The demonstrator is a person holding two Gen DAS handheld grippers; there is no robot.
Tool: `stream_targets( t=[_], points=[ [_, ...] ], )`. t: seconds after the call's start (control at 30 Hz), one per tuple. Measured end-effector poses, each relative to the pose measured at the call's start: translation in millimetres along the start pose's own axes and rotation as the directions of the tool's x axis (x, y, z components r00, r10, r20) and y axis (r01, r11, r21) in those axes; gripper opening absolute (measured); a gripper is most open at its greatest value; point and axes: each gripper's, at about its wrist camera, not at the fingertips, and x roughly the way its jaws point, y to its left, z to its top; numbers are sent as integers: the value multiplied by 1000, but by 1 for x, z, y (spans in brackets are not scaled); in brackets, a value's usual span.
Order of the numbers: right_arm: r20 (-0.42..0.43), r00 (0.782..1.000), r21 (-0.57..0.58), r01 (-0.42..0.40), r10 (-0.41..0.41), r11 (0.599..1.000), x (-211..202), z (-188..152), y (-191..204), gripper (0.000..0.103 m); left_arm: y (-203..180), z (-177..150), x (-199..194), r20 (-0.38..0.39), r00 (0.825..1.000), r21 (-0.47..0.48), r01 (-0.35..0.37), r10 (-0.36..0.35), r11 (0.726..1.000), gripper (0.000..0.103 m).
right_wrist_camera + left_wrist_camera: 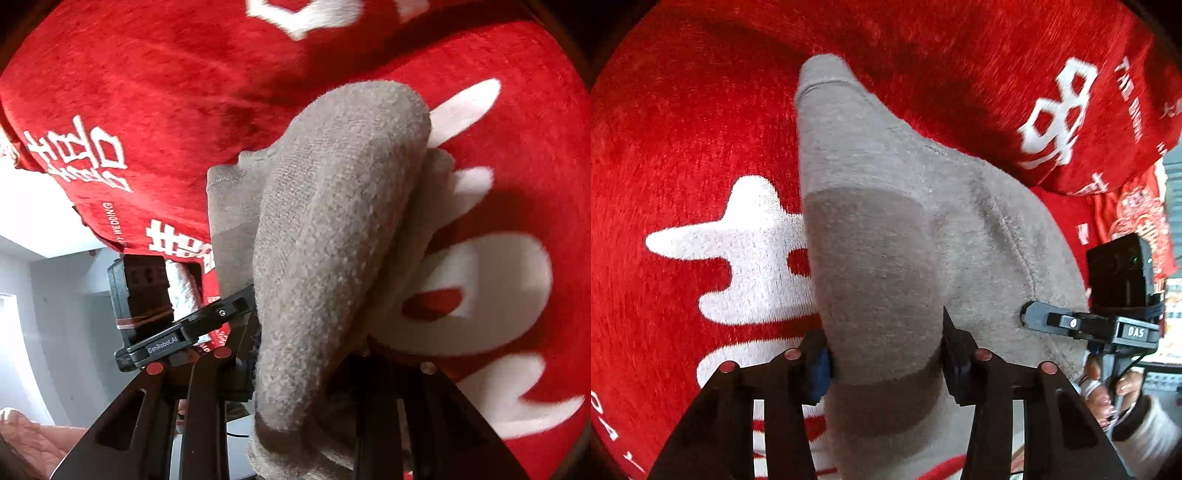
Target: Fold small clothes
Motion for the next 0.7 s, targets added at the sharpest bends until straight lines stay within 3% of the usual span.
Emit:
stream_targets(
  t=[0.33,0.53,0.7],
  points=[
    [-25,998,-3,-59,58,998,45,-46,58,30,26,-35,-66,29,998,13,49,-49,999,49],
    [-101,992,24,-68,70,997,115,-72,75,30,73,-66,-105,25,1000,16,-12,12,1000,49],
    [-157,988,26,8,-4,1000,161,-82,77,30,128,-93,-115,6,997,-22,-75,76,997,49]
  ],
)
